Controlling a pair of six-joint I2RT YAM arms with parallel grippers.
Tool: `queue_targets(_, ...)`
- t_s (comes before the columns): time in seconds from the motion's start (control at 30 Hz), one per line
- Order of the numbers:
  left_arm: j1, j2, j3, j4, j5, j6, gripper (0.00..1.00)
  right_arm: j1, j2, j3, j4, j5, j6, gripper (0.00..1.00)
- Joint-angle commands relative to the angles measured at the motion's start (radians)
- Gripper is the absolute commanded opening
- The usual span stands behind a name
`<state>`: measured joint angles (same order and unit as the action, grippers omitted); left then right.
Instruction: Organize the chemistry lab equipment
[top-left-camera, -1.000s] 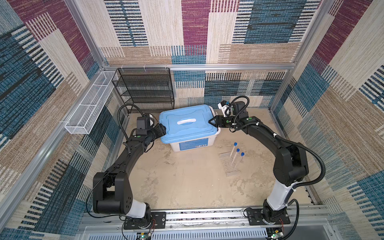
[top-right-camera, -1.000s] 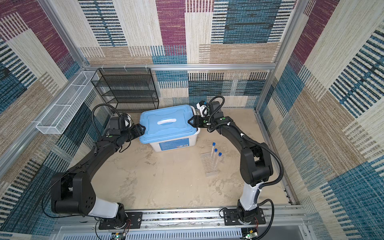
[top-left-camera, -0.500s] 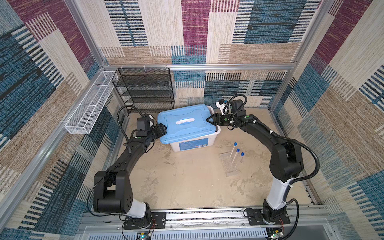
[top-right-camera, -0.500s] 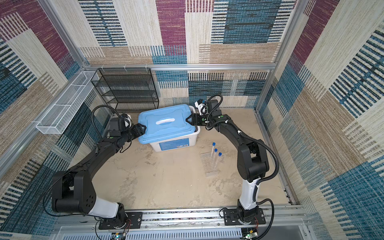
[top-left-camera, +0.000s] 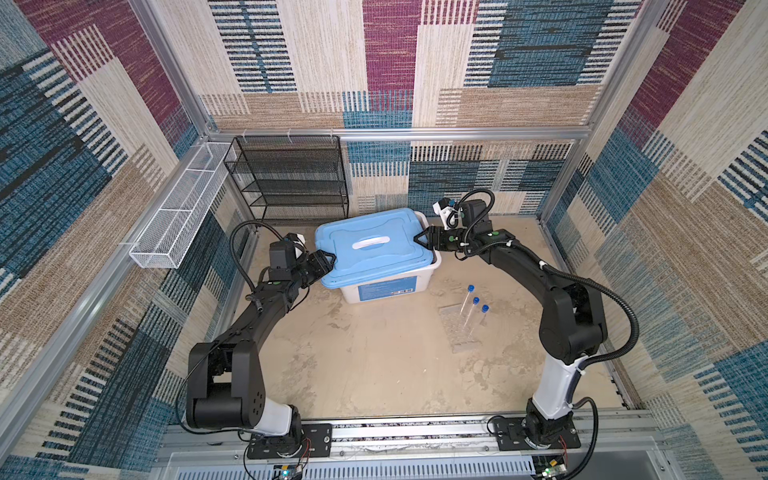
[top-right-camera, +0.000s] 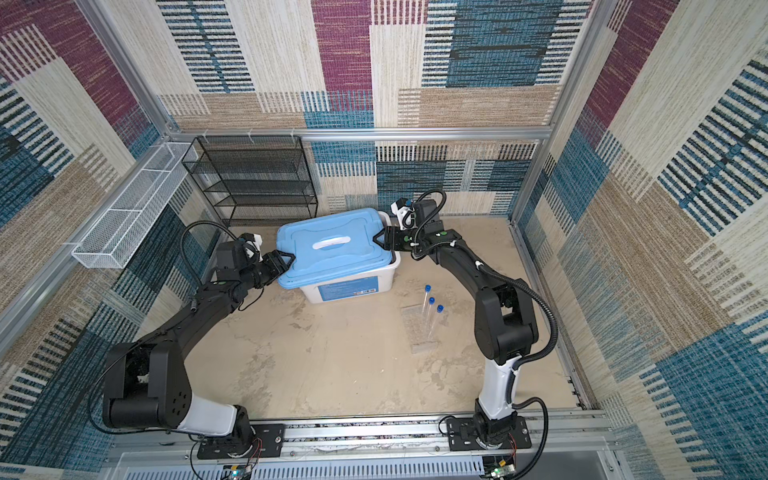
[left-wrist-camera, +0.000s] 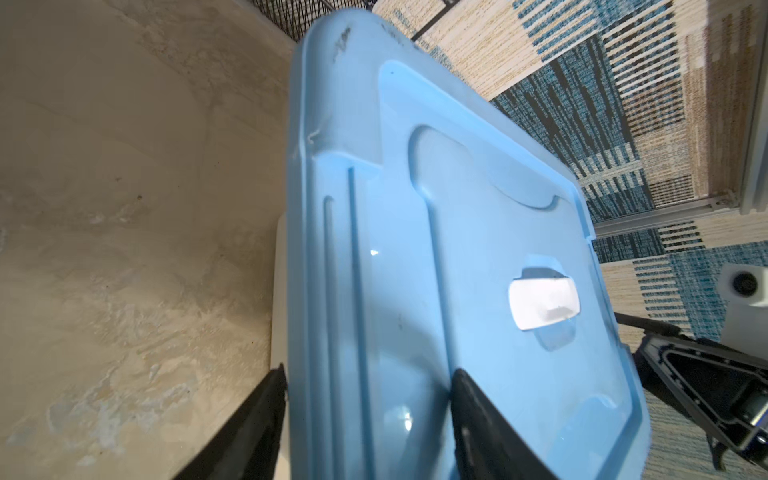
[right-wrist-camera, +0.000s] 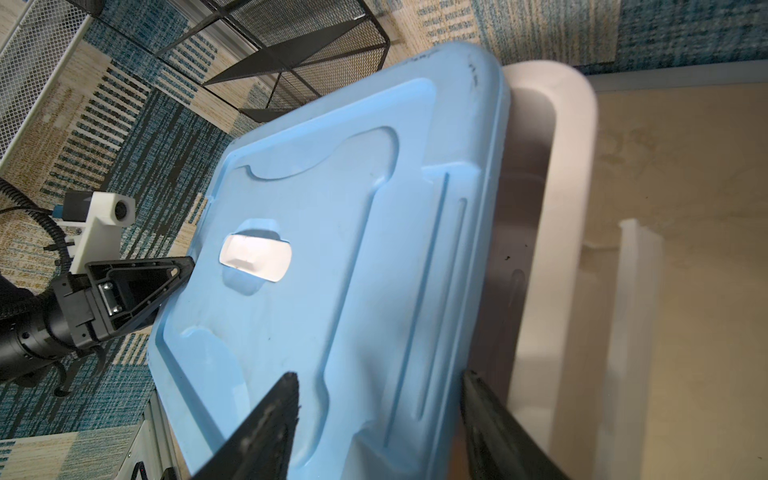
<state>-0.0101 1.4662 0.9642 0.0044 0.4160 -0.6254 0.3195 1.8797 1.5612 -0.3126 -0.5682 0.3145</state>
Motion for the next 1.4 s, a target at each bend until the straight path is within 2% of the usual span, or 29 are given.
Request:
queue_targets(0.0,-0.001,-0.024,0.038,-0.099,-0.006,0.008,0.61,0.0,-0.011,-0.003,-0.014,0.002,0.023,0.63)
queue_targets(0.23,-0.001,-0.061,0.063,-0.127,-0.012,0.0,0.56,0.0,-0.039,-0.024,0.068,-0.042,0.059,0.61)
queue_targets(0.57,-0.01,-0.081,0.116,-0.161,-0.023,0.007,0.57,0.0,-0.07,-0.008,0.078,-0.001,0.053,0.6)
queue_targets(0.73,-0.046,-0.056,0.136,-0.17,-0.031,0.025,0.57,0.0,-0.081,-0.031,0.064,0.038,0.035,0.6)
queue_targets(1.07,-0.083,0.027,0.166,-0.188,-0.068,0.061,0.59,-0.002,-0.059,-0.06,0.039,0.141,0.001,0.6)
queue_targets(1.37,-0.11,0.039,0.171,-0.211,-0.119,0.086,0.68,-0.001,-0.059,-0.059,0.04,0.183,-0.014,0.61)
